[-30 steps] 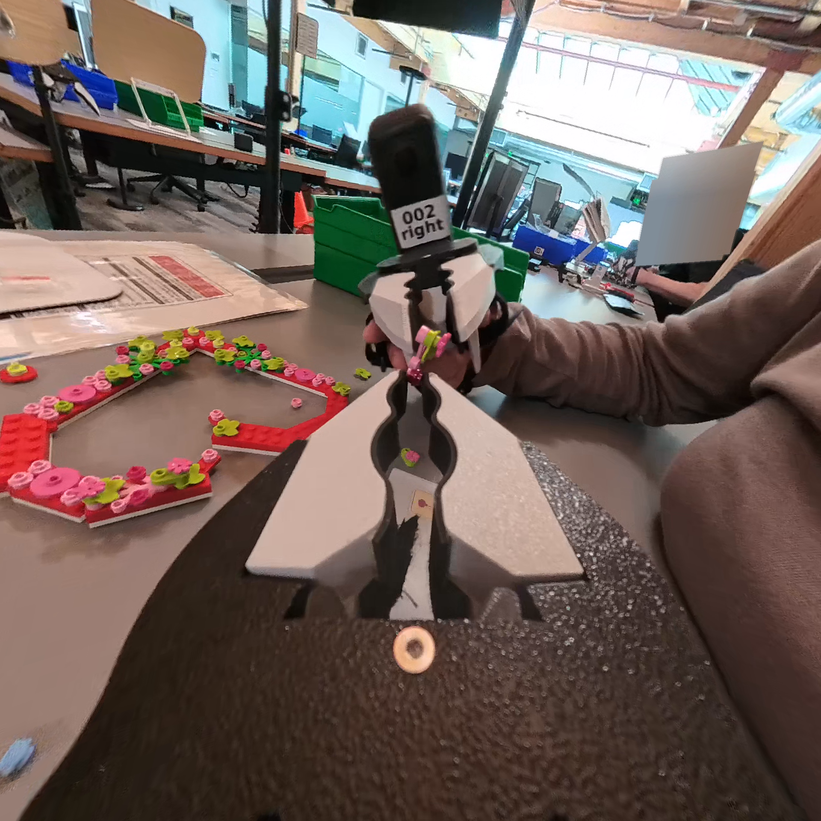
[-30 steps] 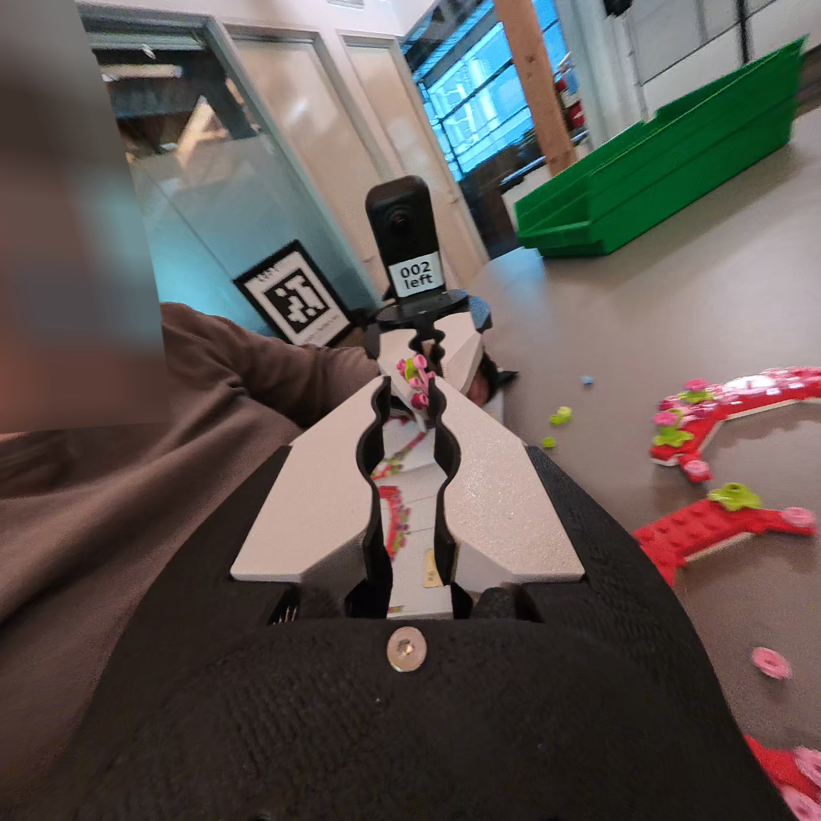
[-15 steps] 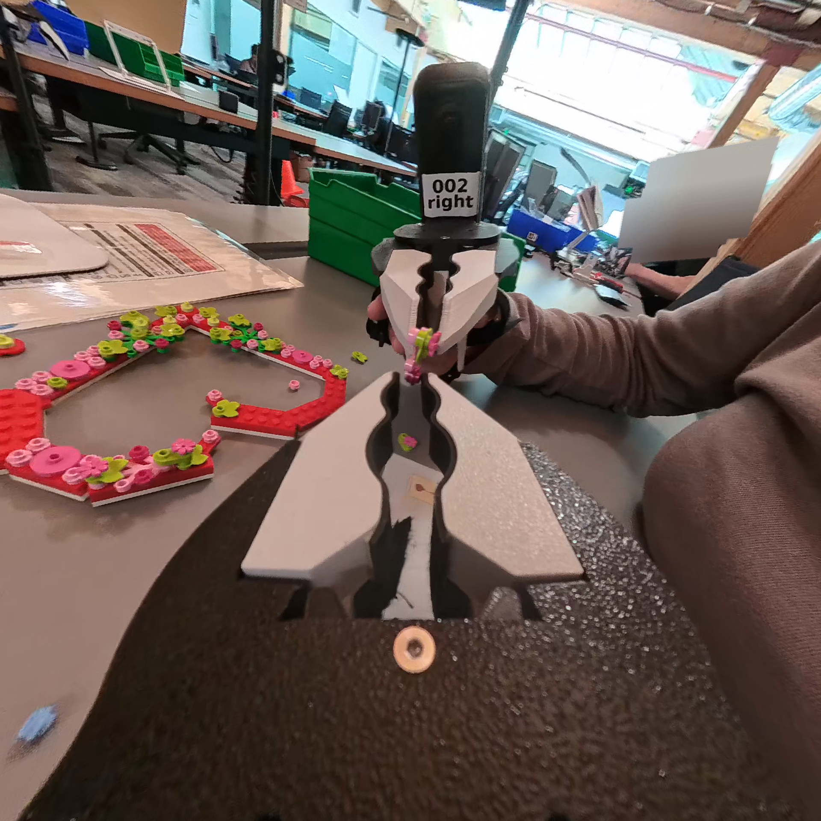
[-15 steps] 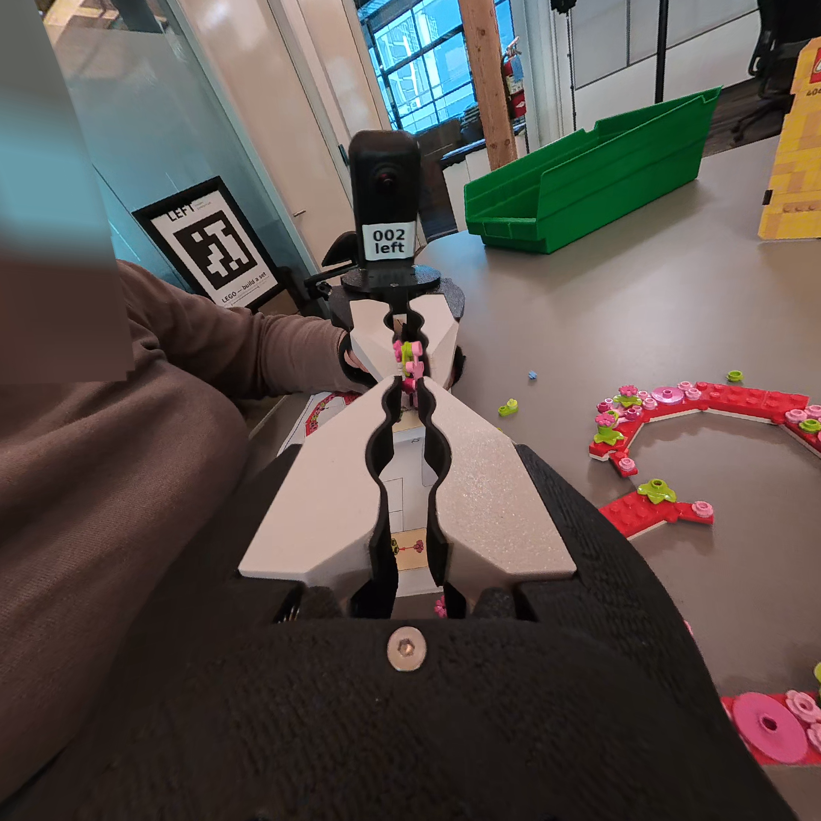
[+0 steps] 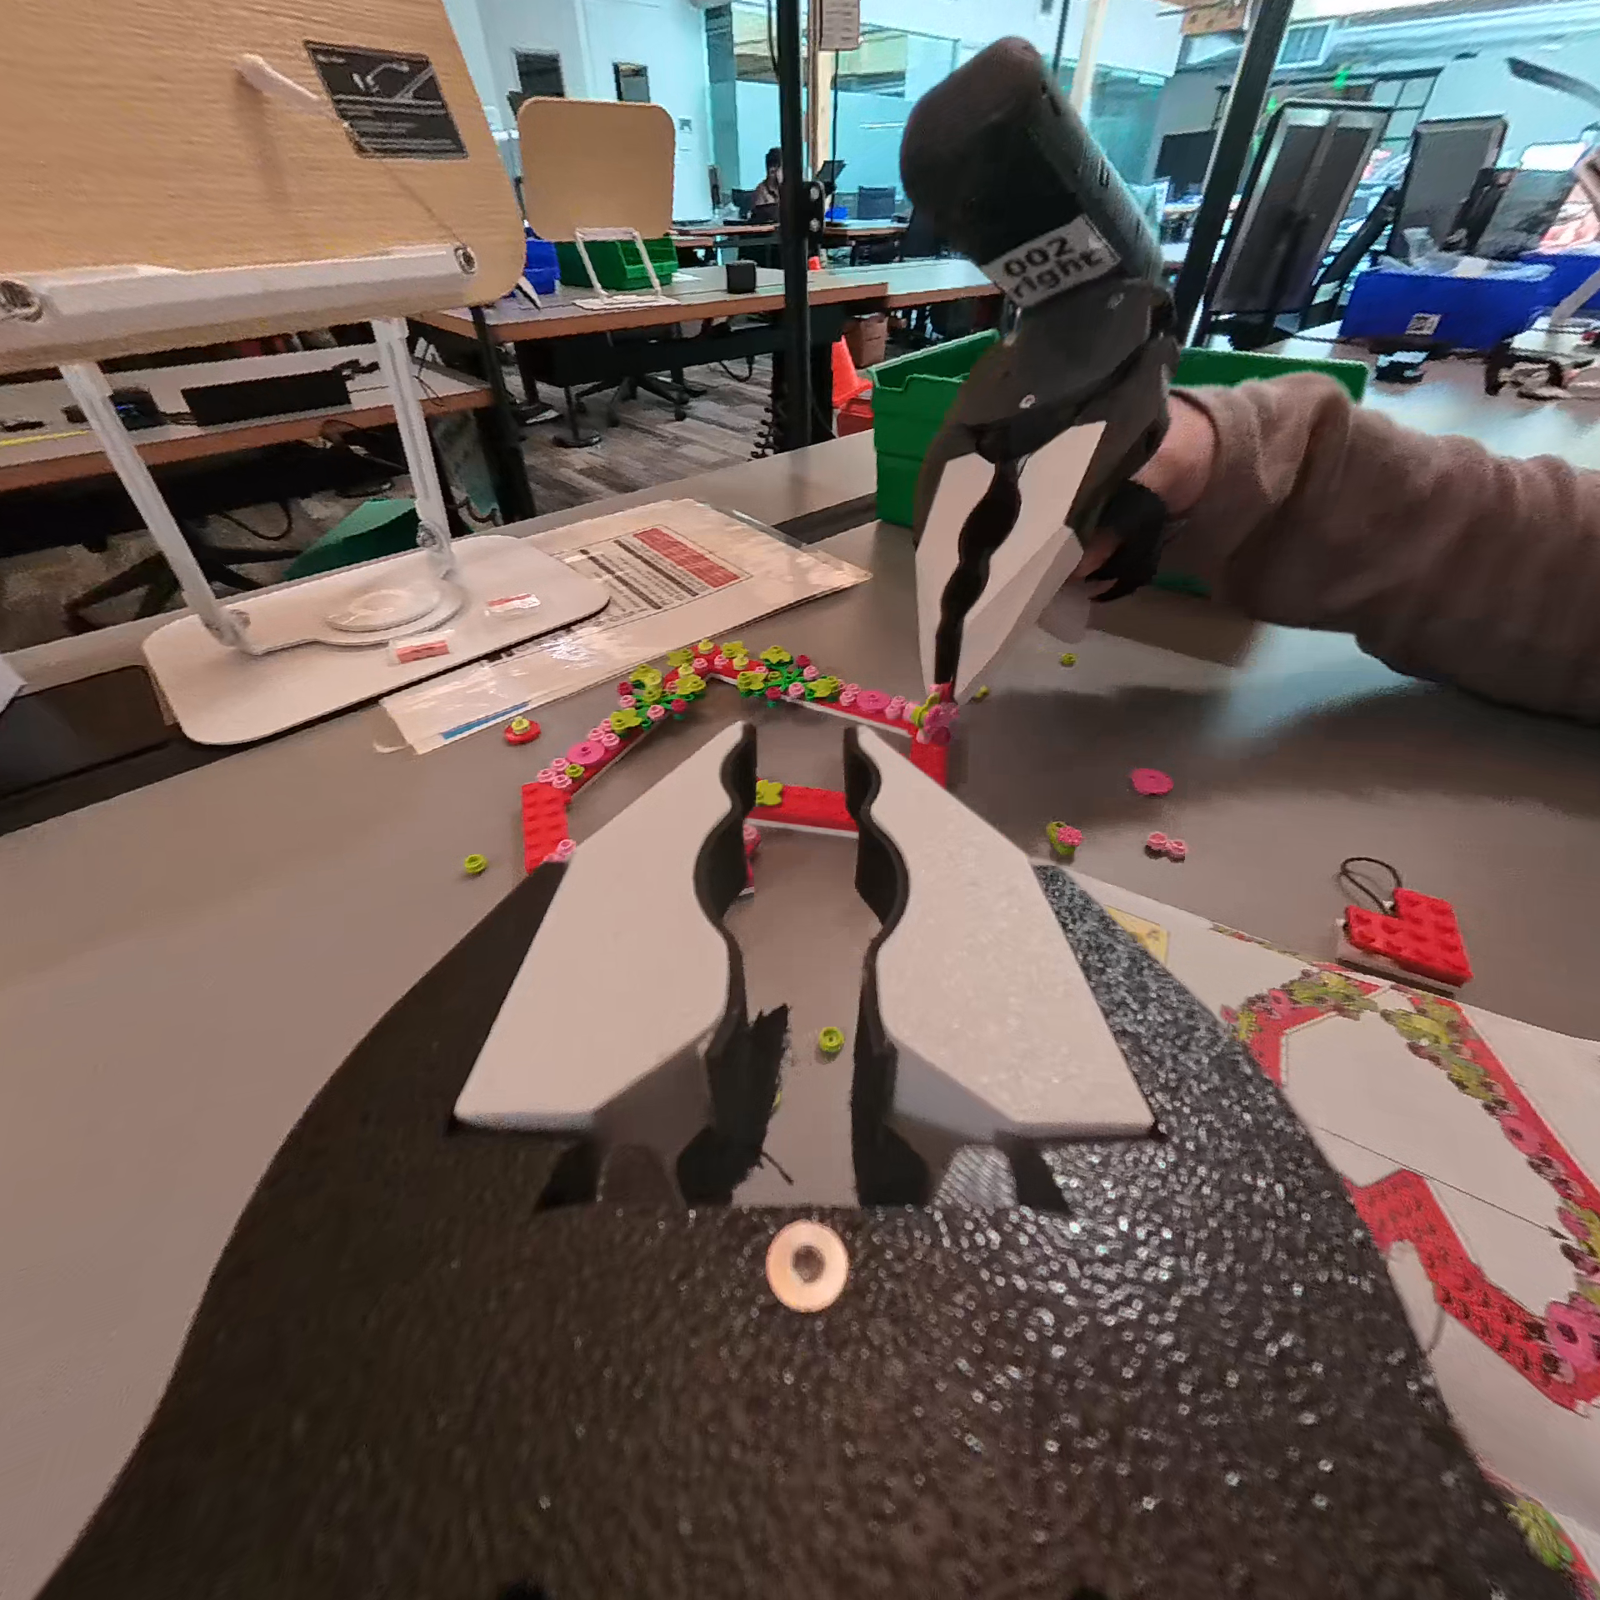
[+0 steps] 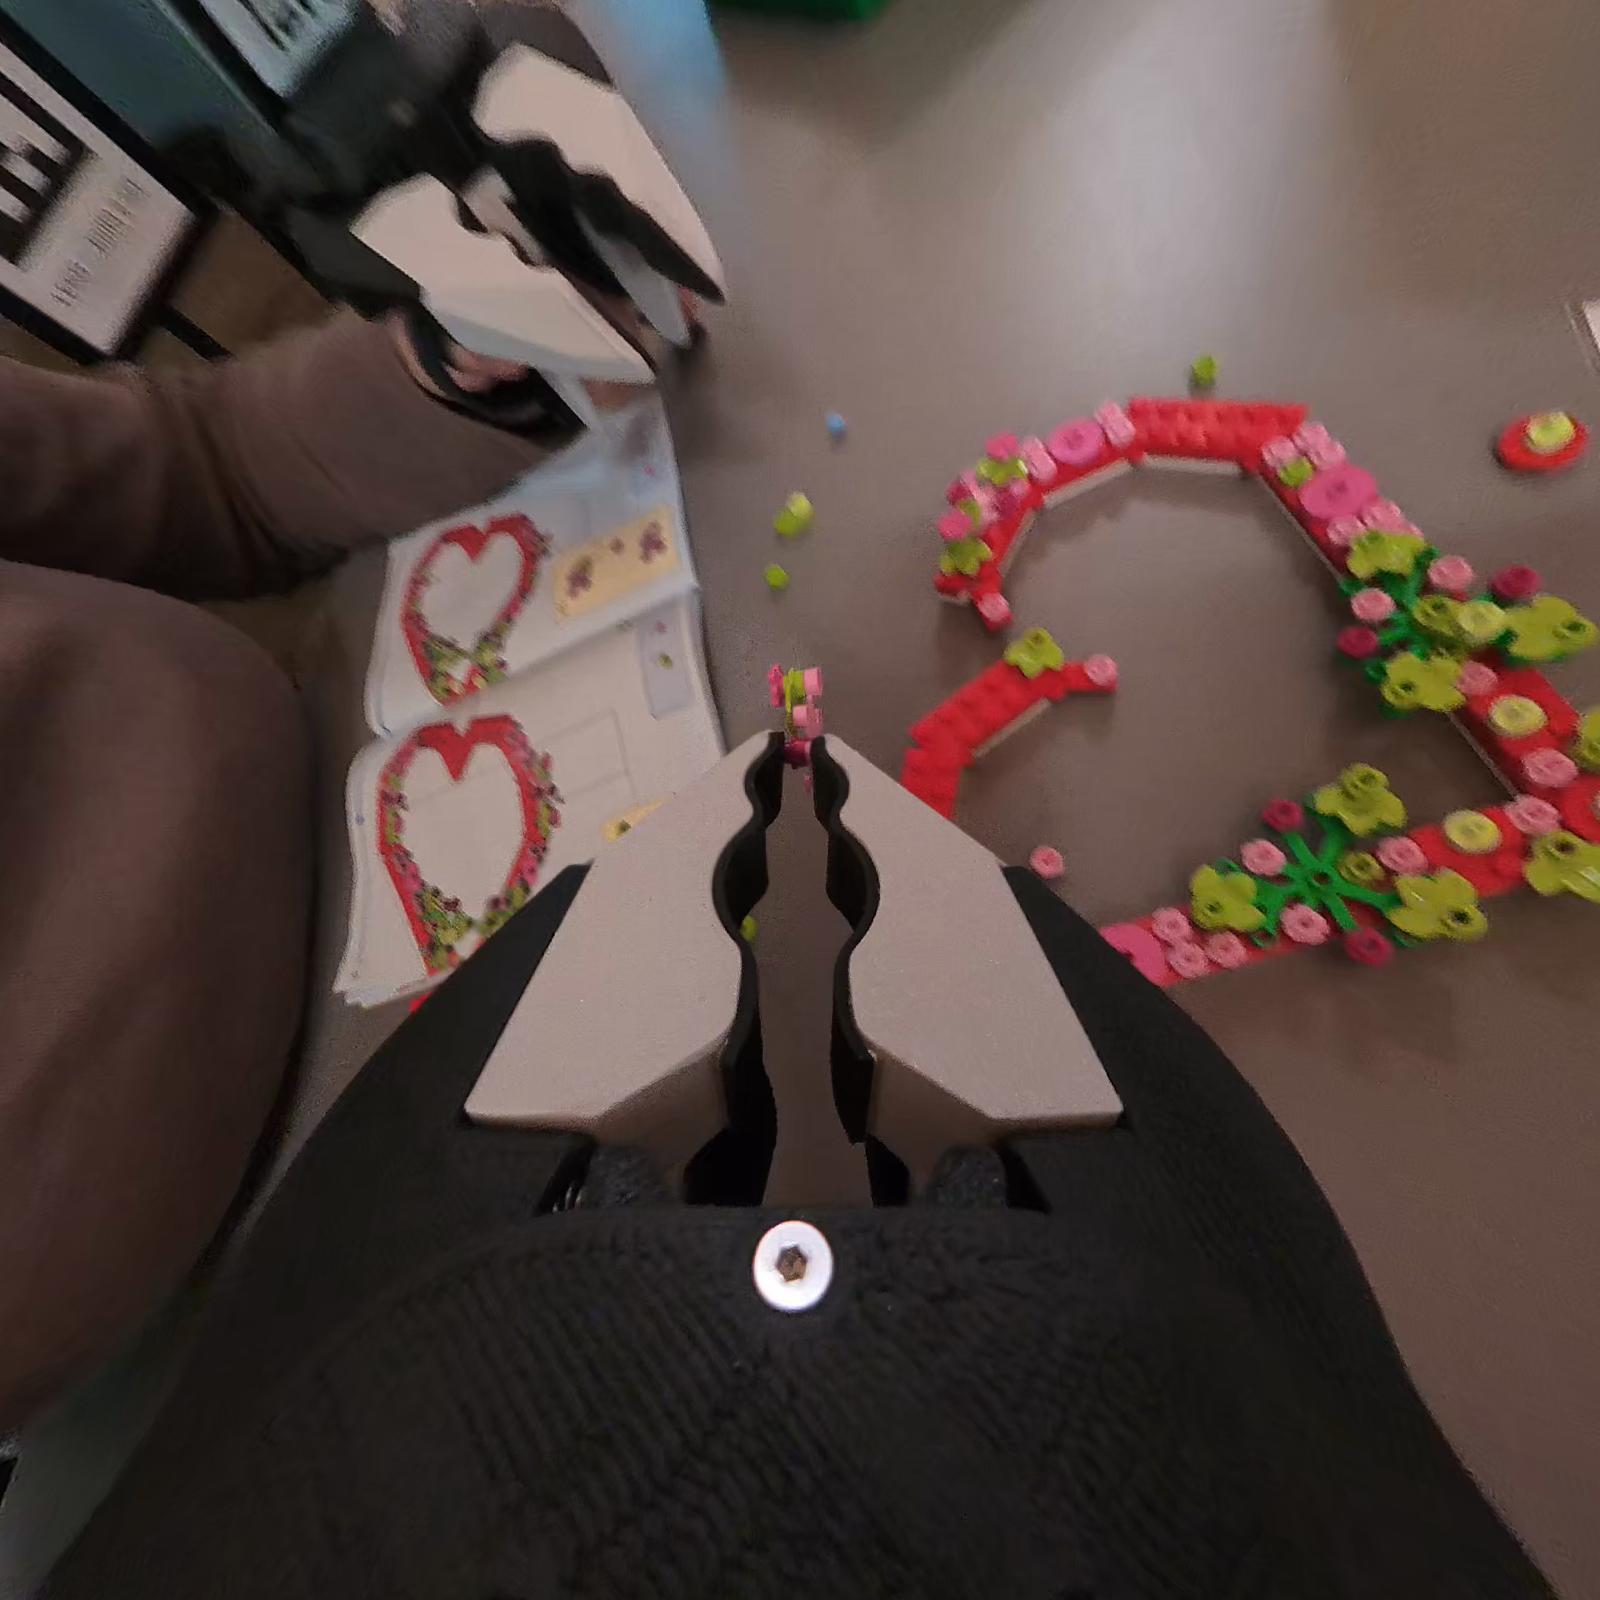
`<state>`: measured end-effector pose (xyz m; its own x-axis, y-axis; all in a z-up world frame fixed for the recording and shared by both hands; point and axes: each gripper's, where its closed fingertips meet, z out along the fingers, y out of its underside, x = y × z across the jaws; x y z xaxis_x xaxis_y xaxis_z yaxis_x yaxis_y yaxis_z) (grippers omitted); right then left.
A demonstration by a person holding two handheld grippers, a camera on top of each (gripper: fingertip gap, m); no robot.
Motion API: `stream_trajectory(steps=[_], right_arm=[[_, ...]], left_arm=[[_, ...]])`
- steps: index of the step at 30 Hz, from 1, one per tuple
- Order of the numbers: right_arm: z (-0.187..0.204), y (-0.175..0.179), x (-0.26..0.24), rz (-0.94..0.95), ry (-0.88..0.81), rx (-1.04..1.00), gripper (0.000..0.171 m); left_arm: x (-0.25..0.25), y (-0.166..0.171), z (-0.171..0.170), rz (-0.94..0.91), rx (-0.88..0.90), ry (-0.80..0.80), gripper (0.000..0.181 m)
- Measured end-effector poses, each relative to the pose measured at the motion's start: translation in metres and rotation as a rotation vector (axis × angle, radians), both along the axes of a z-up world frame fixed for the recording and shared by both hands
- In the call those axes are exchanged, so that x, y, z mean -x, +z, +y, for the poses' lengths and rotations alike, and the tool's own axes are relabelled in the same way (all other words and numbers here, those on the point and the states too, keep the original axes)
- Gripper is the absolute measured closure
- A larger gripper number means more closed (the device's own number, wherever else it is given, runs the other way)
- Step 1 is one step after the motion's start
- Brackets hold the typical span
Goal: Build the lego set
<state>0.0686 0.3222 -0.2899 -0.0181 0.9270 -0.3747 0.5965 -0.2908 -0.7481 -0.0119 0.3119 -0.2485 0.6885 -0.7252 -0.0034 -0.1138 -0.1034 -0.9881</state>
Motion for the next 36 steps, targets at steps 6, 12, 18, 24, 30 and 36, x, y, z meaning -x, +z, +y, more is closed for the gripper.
stream_trajectory(steps=[6,12,18,24,30,36], right_arm=[[0.006,-0.029,-0.012,-0.278,0.096,0.092,0.167],[-0.004,-0.048,-0.014,-0.470,0.227,0.182,0.167],[-0.018,-0.044,-0.013,-0.540,0.332,0.292,0.166],[-0.018,-0.052,-0.015,-0.634,0.346,0.309,0.166],[-0.016,-0.054,-0.012,-0.637,0.331,0.232,0.161],[-0.014,-0.043,-0.007,-0.556,0.275,0.120,0.153]], left_arm=[[0.002,-0.011,0.005,0.031,0.018,0.021,0.165],[-0.004,-0.015,0.003,0.071,0.008,0.008,0.166],[-0.008,-0.016,0.001,0.084,0.007,-0.004,0.167],[-0.009,-0.016,-0.001,0.088,0.007,-0.012,0.167],[-0.012,-0.016,-0.003,0.105,0.001,-0.021,0.167],[-0.011,-0.017,-0.003,0.108,-0.003,-0.016,0.167]])
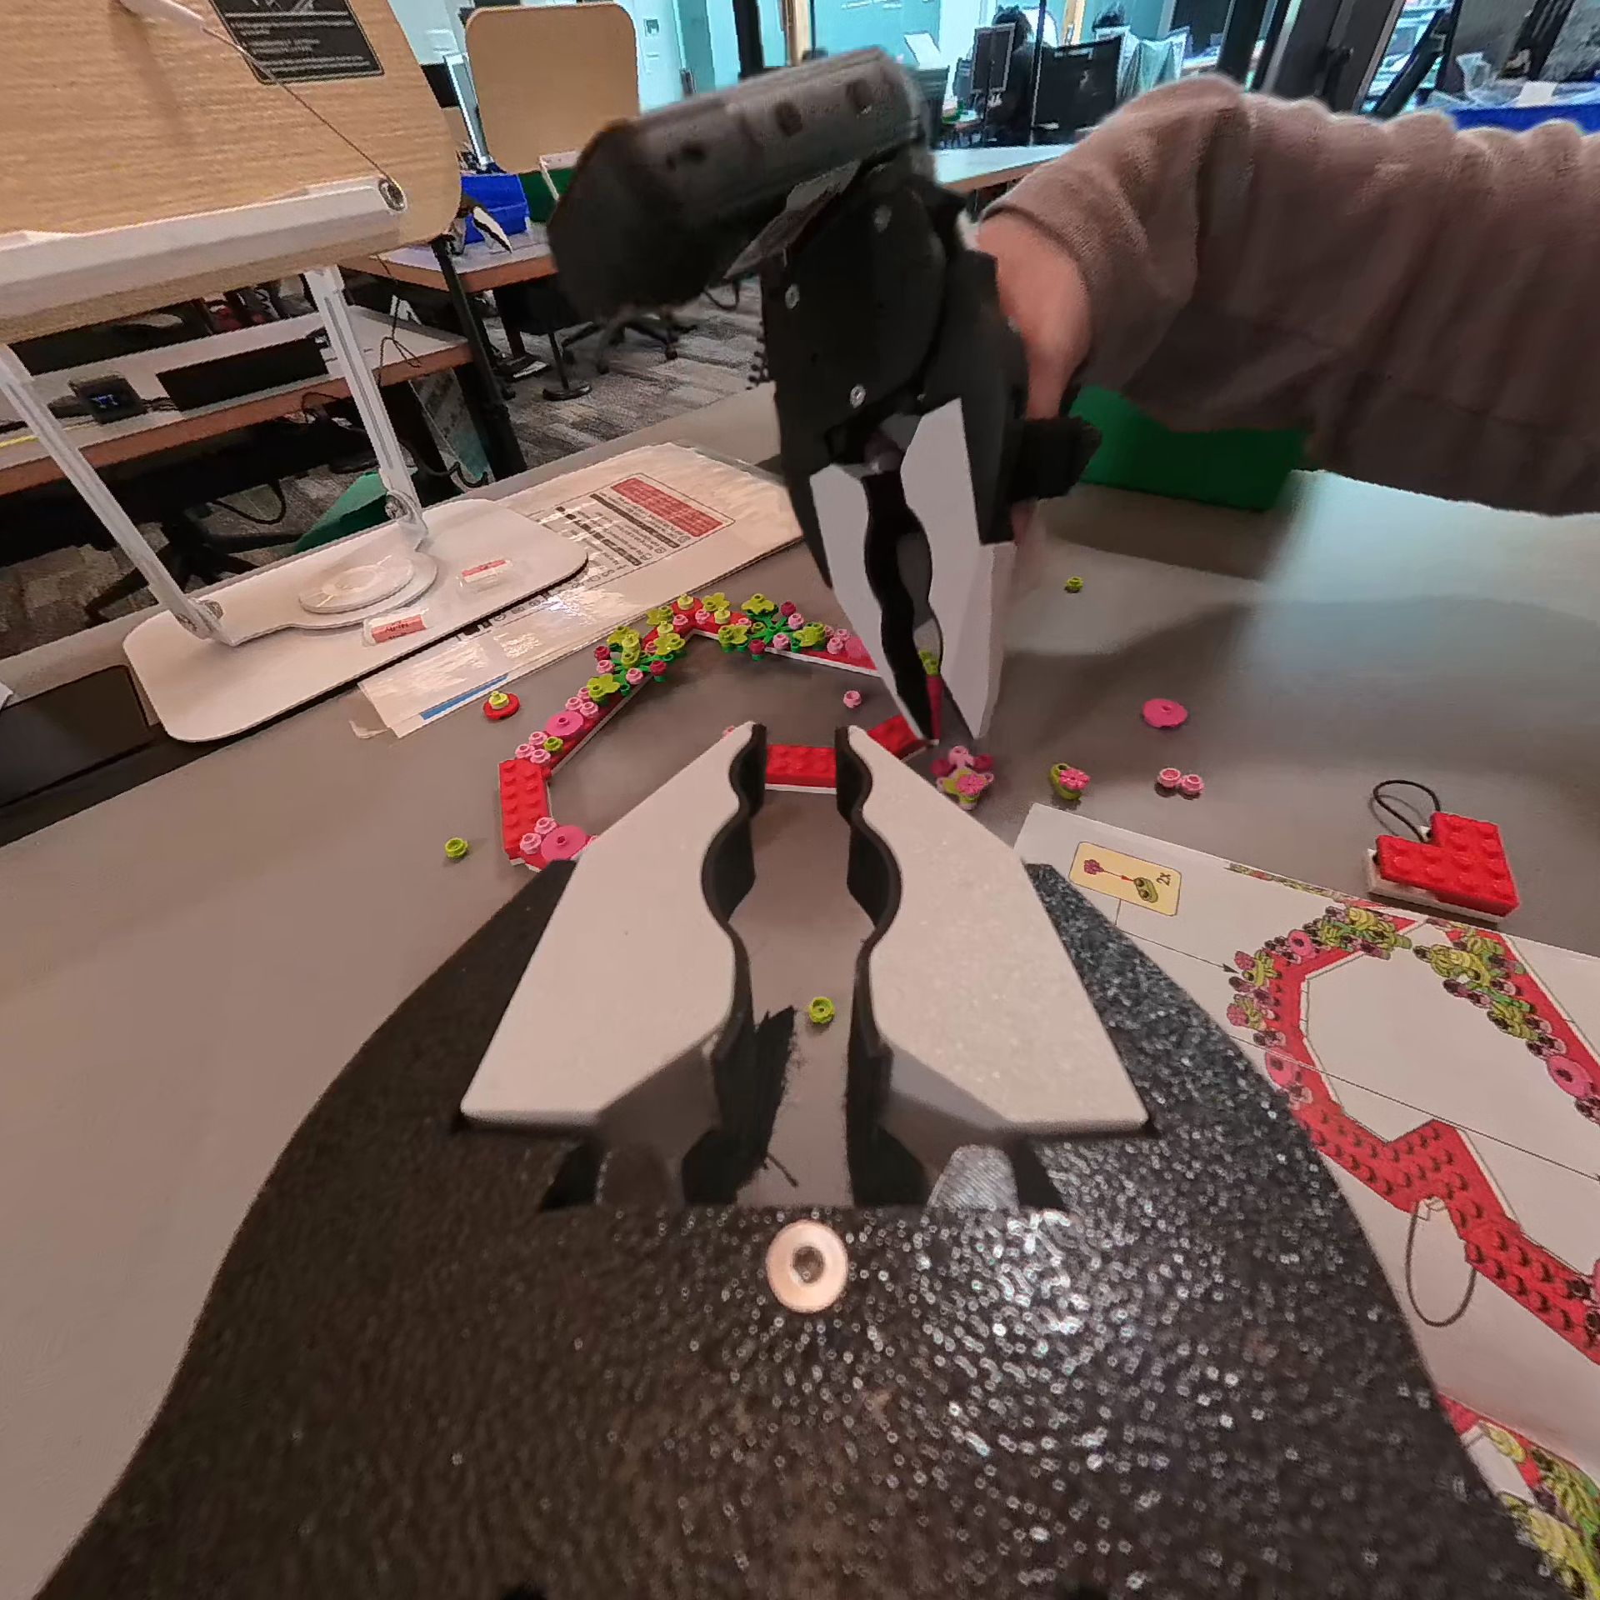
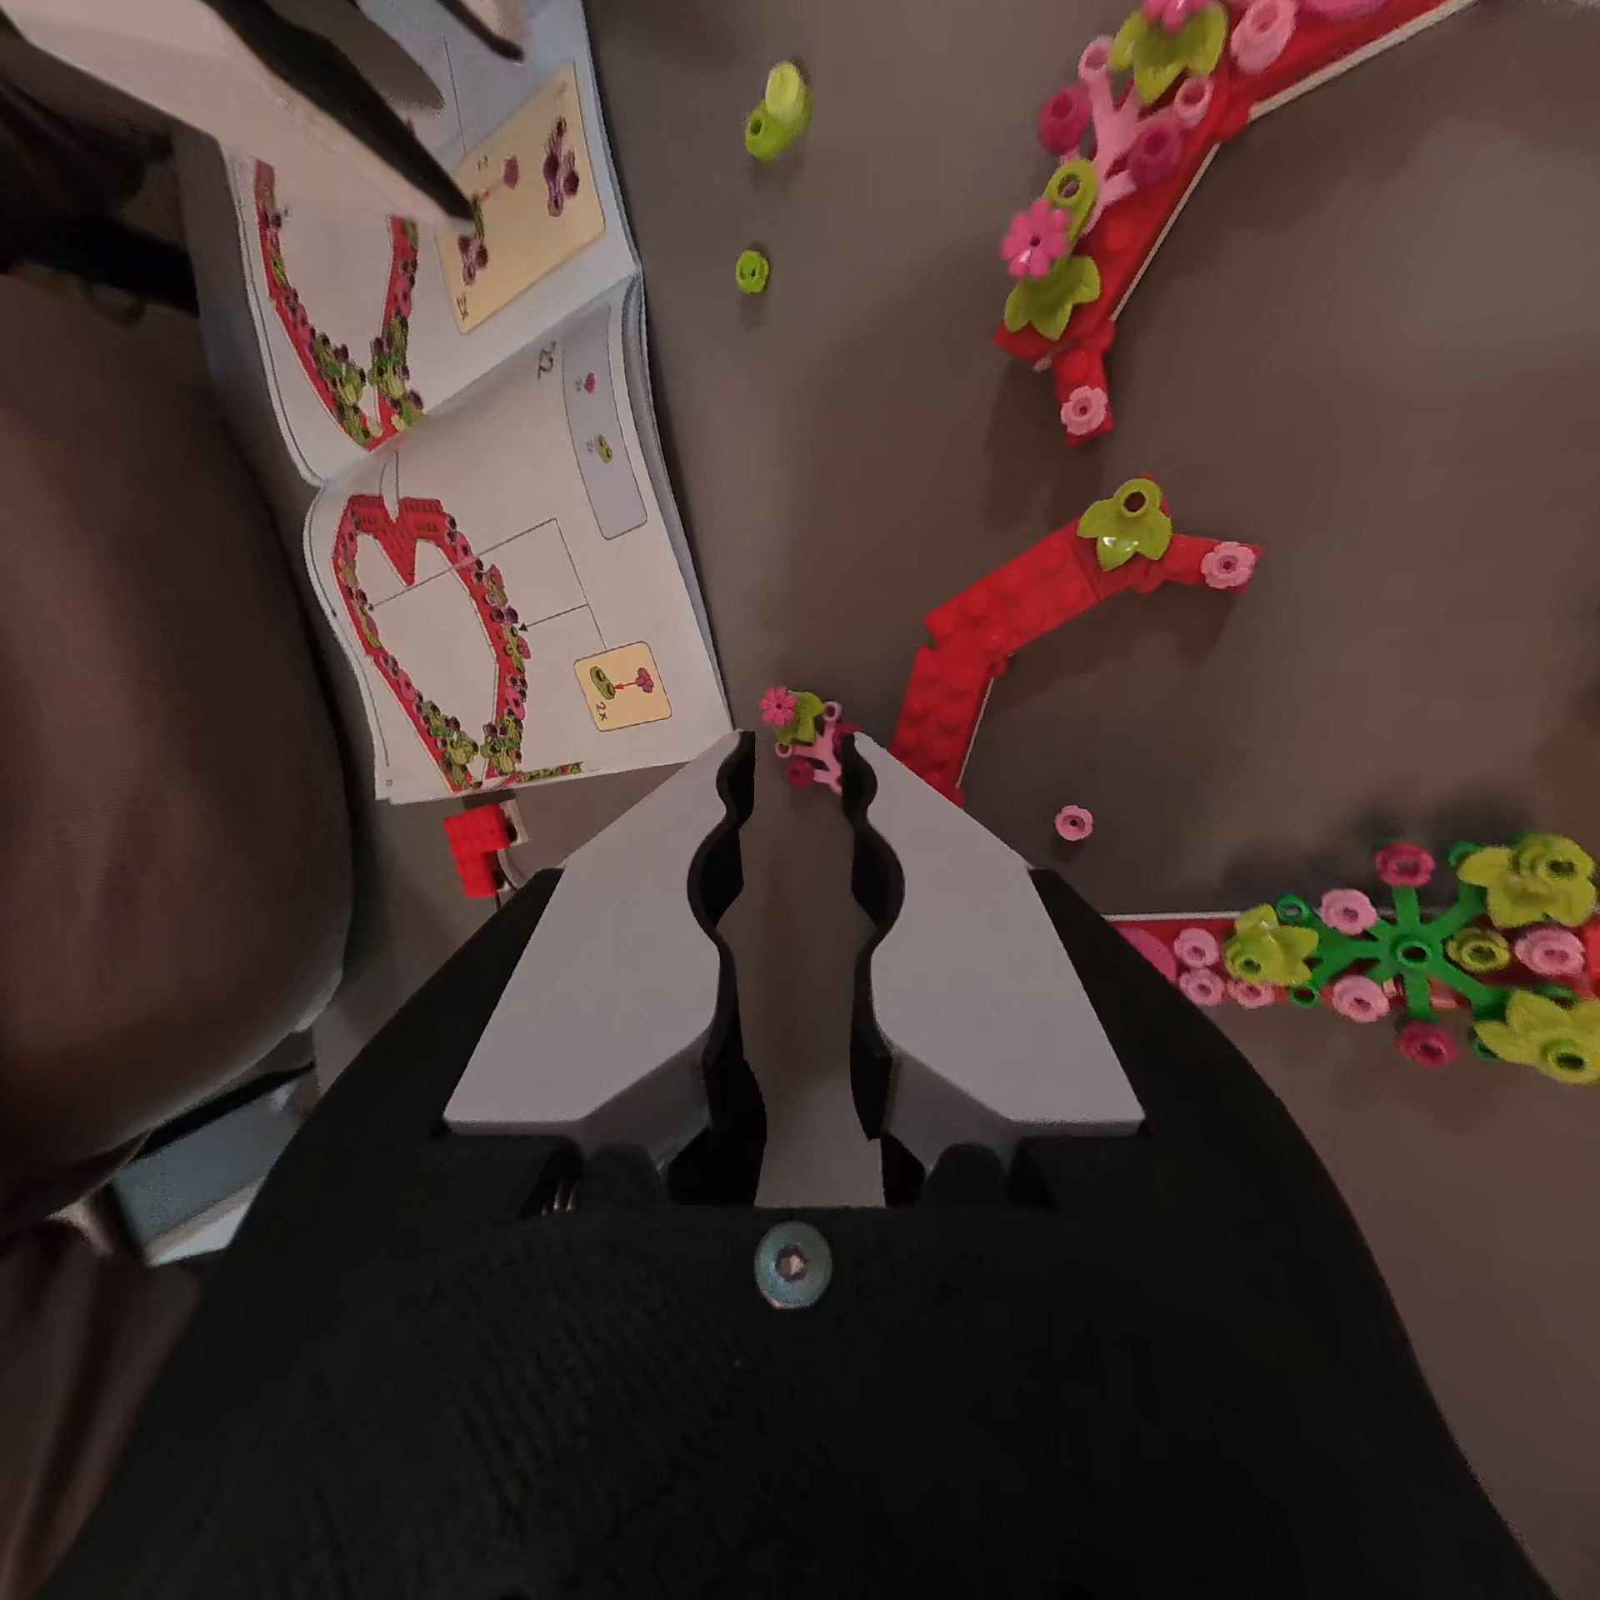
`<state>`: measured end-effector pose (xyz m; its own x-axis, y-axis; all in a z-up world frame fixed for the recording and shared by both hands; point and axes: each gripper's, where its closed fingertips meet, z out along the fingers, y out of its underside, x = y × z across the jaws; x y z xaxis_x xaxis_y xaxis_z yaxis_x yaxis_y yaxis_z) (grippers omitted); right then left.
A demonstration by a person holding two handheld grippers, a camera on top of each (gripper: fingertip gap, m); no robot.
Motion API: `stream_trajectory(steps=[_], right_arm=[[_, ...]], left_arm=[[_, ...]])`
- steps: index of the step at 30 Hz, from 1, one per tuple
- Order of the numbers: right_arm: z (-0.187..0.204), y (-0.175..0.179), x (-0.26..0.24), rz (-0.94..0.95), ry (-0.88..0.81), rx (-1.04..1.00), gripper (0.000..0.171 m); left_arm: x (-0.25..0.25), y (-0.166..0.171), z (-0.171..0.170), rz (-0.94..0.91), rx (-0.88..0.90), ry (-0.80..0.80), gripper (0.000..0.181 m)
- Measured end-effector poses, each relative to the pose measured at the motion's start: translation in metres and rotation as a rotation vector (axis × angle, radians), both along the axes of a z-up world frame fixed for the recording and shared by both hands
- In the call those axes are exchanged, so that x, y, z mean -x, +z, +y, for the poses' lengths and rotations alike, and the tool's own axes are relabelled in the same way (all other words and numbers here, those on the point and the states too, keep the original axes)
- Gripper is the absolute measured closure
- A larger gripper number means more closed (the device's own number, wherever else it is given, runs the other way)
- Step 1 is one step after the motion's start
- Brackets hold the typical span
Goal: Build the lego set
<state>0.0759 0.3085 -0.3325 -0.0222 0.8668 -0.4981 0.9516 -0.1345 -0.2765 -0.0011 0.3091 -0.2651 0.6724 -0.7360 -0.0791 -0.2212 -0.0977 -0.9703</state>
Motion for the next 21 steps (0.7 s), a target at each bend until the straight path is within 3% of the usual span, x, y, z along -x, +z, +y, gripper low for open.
stream_trajectory(steps=[5,12,21], right_arm=[[0.009,0.023,0.002,0.214,-0.114,-0.210,0.151],[0.043,0.066,-0.009,0.871,-0.366,-0.750,0.150],[0.067,0.103,-0.056,1.191,-0.593,-1.052,0.149]], left_arm=[[0.007,0.002,0.004,-0.004,-0.017,0.026,0.173],[0.020,0.007,0.013,-0.015,-0.088,0.095,0.174],[0.018,-0.001,0.012,0.011,-0.068,0.092,0.175]])
